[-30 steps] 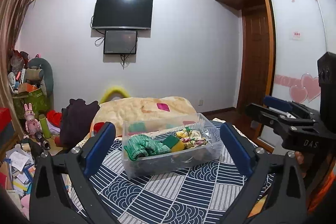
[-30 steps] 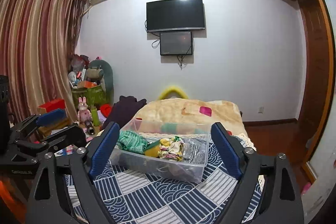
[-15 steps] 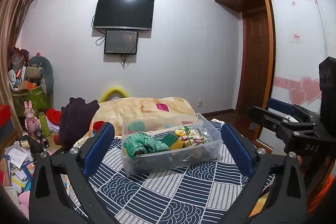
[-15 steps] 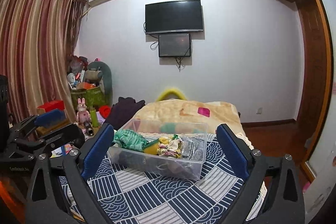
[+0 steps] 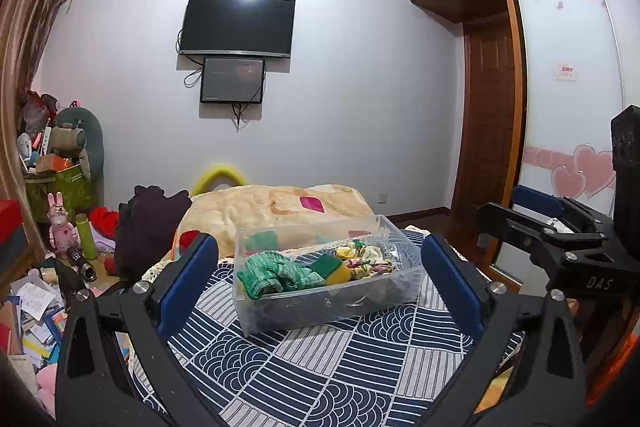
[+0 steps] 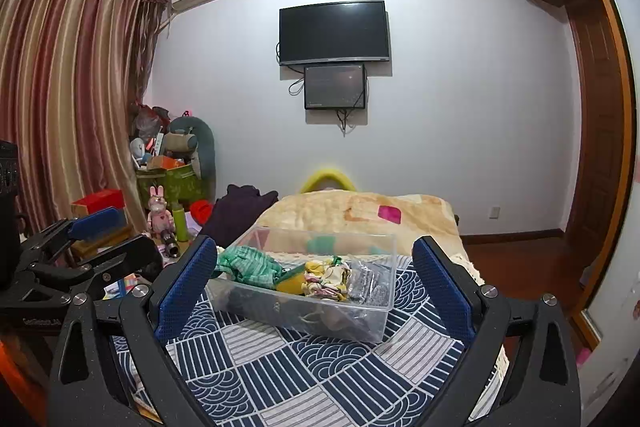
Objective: Organize soft objects
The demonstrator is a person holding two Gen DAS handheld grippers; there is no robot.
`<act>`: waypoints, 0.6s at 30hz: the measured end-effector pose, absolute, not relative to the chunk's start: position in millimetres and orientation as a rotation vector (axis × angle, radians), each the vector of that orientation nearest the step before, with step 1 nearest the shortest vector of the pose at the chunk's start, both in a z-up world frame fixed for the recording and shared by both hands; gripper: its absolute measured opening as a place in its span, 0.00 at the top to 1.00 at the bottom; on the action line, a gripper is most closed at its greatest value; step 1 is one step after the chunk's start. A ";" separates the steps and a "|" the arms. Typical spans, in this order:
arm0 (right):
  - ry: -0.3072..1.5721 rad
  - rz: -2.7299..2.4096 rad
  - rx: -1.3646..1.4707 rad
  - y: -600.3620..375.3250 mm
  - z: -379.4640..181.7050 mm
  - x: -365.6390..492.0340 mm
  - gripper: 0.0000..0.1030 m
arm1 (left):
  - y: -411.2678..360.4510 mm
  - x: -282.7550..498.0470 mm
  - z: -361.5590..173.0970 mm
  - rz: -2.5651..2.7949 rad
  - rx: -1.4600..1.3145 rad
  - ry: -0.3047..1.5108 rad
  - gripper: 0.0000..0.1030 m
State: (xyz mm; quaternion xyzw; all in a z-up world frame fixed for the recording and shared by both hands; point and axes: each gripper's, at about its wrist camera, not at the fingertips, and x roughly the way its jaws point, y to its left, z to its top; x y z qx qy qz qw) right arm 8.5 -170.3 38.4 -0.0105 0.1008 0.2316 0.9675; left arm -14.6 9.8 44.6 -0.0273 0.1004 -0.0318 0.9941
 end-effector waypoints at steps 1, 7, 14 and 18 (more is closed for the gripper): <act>0.204 0.468 -0.021 -170.1 38.5 8.1 0.05 | 10.4 -14.1 44.7 -0.064 -0.056 0.202 0.00; 0.205 0.468 -0.021 -169.8 38.7 7.9 0.05 | 10.6 -15.4 45.6 -0.060 -0.053 0.201 0.00; 0.205 0.469 -0.022 -170.2 38.9 8.2 0.05 | 10.0 -15.6 45.8 -0.061 -0.056 0.200 0.00; 0.207 0.469 -0.020 -170.0 38.6 8.1 0.04 | 8.1 -13.7 45.8 -0.068 -0.052 0.204 0.00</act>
